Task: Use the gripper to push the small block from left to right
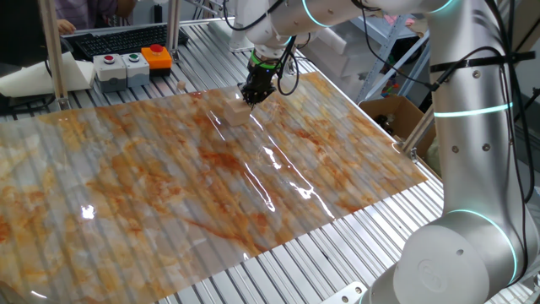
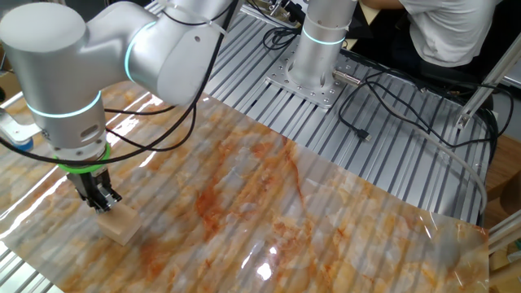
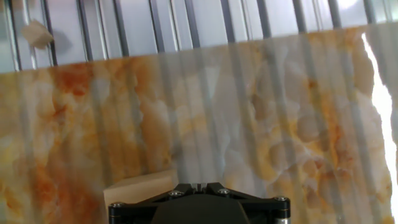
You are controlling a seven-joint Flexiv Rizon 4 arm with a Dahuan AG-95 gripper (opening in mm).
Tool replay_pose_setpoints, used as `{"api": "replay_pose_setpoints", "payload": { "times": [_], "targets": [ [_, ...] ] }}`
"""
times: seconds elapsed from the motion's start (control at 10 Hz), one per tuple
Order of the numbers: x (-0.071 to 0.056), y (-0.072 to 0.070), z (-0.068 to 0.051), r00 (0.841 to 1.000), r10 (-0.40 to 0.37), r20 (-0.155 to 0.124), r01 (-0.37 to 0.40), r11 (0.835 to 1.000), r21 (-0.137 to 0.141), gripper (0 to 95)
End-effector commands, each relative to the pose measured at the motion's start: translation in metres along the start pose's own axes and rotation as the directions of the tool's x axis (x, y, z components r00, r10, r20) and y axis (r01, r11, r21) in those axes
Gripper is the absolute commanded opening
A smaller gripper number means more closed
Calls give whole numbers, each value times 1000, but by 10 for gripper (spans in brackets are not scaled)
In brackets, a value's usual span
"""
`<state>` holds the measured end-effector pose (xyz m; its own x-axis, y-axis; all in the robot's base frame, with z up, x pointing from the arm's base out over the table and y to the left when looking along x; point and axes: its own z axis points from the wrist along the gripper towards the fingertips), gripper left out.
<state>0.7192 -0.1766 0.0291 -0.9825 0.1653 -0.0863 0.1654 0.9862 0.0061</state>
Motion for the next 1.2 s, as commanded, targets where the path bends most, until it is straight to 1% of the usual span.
{"api": "replay_pose_setpoints", "payload": {
  "times": [0.1,0.3,0.7,0.8,1.1,1.2],
  "targets": [
    [4,4,-1,1000,8,-2,-8,1000,-4,0],
    [7,8,-2,1000,14,0,-14,1000,-4,0],
    [15,22,-4,999,30,10,-30,1000,-4,0],
    [15,26,-4,999,39,17,-39,999,-4,0],
    [13,36,-5,998,58,21,-58,998,-5,0],
    [12,43,-6,997,70,23,-70,998,-4,0]
  ]
}}
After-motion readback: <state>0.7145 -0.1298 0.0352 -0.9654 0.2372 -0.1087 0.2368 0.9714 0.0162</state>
